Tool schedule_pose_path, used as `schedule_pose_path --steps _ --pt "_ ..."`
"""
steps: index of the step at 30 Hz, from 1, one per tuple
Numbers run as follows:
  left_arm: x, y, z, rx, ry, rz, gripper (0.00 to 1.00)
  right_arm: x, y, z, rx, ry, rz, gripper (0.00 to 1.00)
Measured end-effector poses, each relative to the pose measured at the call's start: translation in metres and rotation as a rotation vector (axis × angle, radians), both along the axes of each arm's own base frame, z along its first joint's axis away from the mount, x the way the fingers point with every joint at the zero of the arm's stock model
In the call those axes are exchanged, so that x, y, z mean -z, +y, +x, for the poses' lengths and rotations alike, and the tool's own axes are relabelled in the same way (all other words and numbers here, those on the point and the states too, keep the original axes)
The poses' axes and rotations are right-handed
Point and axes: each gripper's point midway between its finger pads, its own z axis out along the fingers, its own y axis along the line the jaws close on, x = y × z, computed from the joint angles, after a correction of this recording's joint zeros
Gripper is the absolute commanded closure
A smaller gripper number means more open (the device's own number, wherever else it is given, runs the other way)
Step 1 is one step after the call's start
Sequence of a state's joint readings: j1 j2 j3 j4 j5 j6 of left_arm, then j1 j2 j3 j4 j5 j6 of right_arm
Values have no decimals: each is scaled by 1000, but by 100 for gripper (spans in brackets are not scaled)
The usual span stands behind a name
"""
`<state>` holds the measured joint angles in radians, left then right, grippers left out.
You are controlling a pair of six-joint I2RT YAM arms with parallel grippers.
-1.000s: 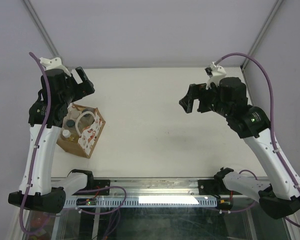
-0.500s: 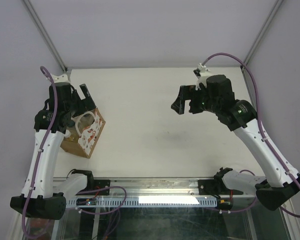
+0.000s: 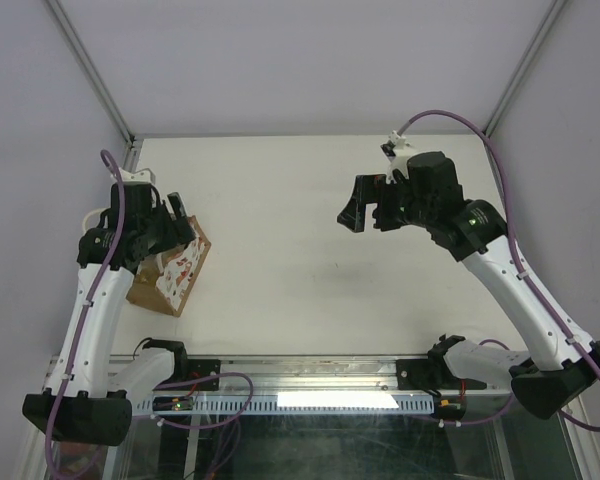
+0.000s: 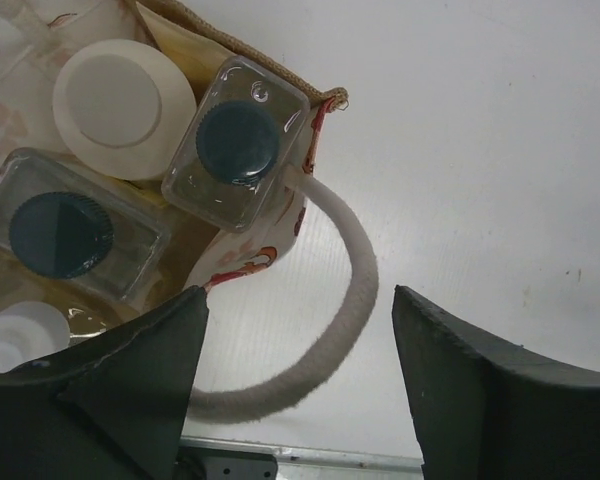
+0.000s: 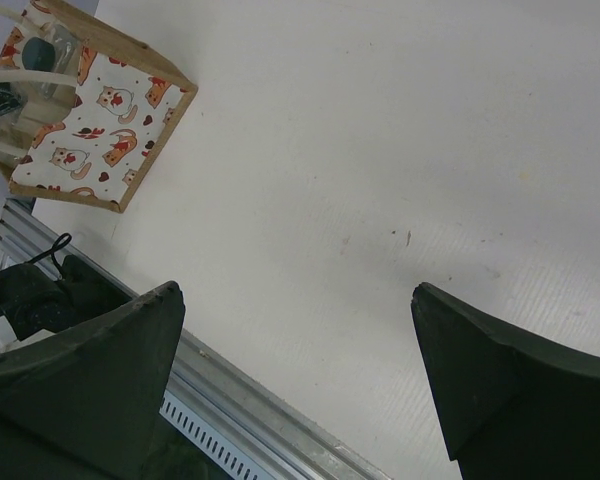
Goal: Take the personal care products out of the canvas bag
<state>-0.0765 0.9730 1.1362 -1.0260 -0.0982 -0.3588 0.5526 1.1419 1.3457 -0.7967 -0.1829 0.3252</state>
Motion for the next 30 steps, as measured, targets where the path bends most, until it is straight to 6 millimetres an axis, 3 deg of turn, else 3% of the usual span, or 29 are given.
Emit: schedule_pose_path --steps 4,6,11,30 --pt "9 0 5 23 41 20 71 0 1 -1 -2 9 8 0" --pt "13 0 8 39 63 29 83 0 2 -1 -2 8 13 0" --pt "14 -9 10 89 75 1 99 -1 3 -2 -5 9 17 0" --pt "5 -71 4 190 66 -322 100 0 8 -6 -13 38 49 1"
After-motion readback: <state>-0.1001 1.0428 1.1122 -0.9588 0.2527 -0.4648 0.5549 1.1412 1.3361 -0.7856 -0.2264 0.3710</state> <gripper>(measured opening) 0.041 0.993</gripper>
